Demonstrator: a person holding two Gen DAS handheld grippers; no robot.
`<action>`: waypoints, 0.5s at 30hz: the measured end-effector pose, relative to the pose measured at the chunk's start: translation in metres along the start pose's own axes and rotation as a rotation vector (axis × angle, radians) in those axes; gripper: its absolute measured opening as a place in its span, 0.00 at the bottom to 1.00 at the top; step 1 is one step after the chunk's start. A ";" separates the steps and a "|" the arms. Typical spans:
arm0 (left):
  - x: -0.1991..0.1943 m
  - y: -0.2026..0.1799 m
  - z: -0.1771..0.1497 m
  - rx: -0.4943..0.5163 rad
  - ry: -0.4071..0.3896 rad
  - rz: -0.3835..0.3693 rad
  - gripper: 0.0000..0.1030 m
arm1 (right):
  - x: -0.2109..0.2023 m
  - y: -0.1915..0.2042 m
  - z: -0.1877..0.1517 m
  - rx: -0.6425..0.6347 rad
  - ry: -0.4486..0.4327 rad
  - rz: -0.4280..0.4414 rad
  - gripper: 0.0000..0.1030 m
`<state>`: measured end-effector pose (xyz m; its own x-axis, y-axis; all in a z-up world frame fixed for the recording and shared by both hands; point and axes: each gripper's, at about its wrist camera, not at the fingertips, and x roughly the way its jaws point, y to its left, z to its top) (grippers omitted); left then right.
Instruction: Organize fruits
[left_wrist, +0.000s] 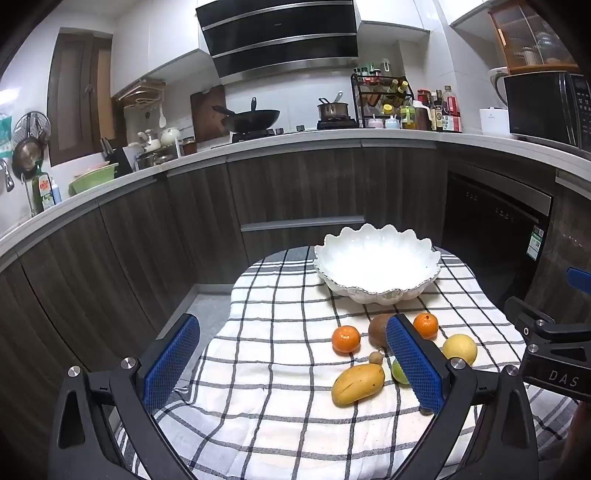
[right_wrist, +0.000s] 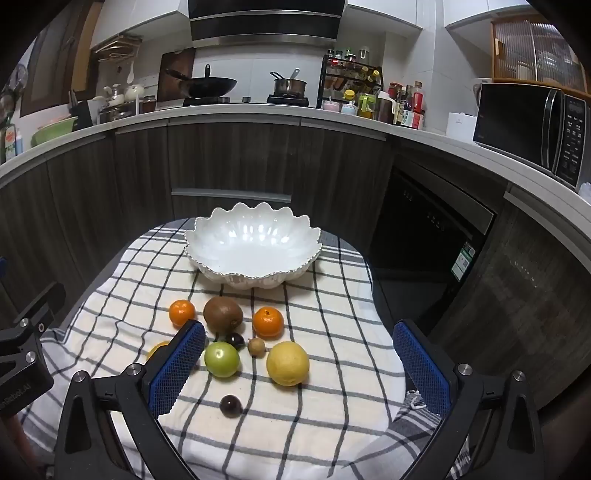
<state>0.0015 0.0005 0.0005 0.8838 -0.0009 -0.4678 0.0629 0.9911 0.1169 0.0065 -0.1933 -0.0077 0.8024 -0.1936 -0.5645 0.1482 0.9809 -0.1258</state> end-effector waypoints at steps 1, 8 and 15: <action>-0.001 -0.004 -0.002 0.001 -0.001 0.001 1.00 | 0.000 0.000 0.000 0.003 -0.002 0.001 1.00; -0.001 0.000 -0.002 0.001 -0.013 -0.001 1.00 | -0.001 0.000 0.000 -0.001 -0.006 0.001 1.00; -0.001 0.001 -0.002 0.001 -0.012 -0.001 1.00 | -0.006 0.001 0.002 0.003 -0.011 0.001 1.00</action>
<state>-0.0002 0.0018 -0.0008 0.8891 -0.0036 -0.4577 0.0644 0.9910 0.1173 0.0032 -0.1910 -0.0029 0.8089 -0.1923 -0.5556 0.1492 0.9812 -0.1224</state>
